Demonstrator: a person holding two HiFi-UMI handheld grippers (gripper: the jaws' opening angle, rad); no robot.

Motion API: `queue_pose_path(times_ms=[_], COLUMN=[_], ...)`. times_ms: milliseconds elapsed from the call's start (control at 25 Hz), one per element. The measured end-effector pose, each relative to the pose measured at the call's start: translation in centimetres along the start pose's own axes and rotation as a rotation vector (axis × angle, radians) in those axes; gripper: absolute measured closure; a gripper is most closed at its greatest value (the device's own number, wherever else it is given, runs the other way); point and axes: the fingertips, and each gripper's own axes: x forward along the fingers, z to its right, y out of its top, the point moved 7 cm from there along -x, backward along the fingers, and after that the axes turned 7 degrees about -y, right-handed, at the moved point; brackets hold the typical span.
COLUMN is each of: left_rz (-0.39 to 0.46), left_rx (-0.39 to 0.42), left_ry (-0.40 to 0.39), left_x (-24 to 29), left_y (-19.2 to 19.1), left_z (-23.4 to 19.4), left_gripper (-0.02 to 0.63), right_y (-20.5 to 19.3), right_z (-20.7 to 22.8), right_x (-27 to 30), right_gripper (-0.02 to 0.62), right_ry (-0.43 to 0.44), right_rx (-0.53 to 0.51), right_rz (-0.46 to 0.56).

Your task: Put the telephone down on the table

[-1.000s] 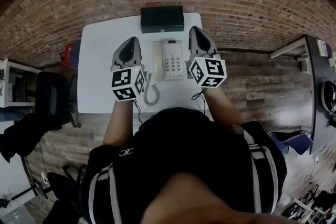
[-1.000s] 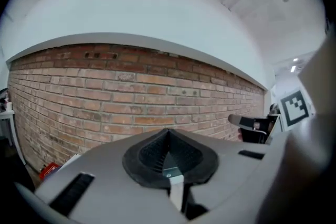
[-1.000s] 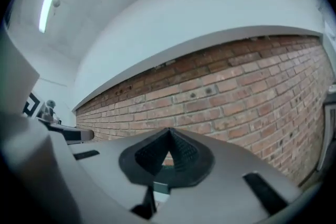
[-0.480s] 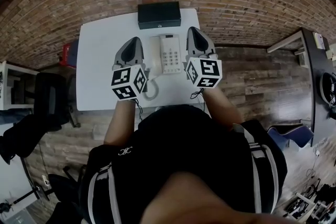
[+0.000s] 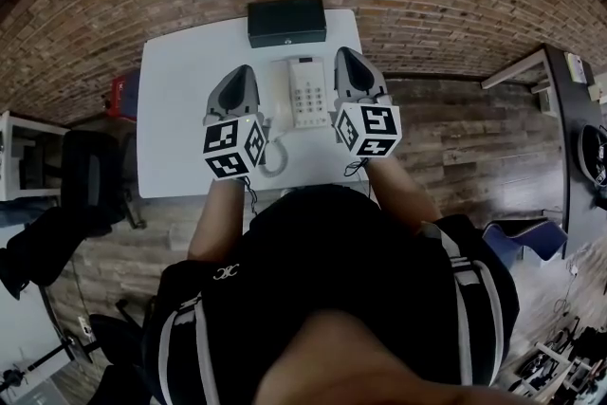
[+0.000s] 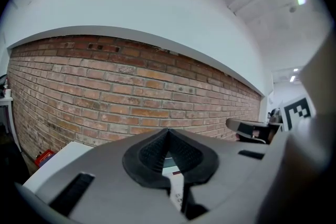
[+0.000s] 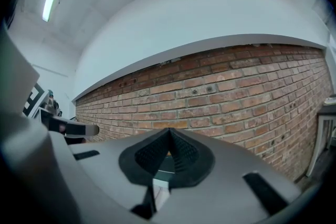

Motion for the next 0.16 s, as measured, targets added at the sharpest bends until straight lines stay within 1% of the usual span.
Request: queue_pose_path(times_ms=[160], left_rz=[-0.002], left_rx=[0.003], left_ry=[0.001], left_x=[0.27], left_y=[-0.01], left_z=[-0.22], left_gripper=[0.603], right_y=[-0.36], right_z=[-0.08], right_x=[0.31], right_gripper=[0.597], right_ry=[0.001], right_rx=[0.006], right_rz=[-0.011])
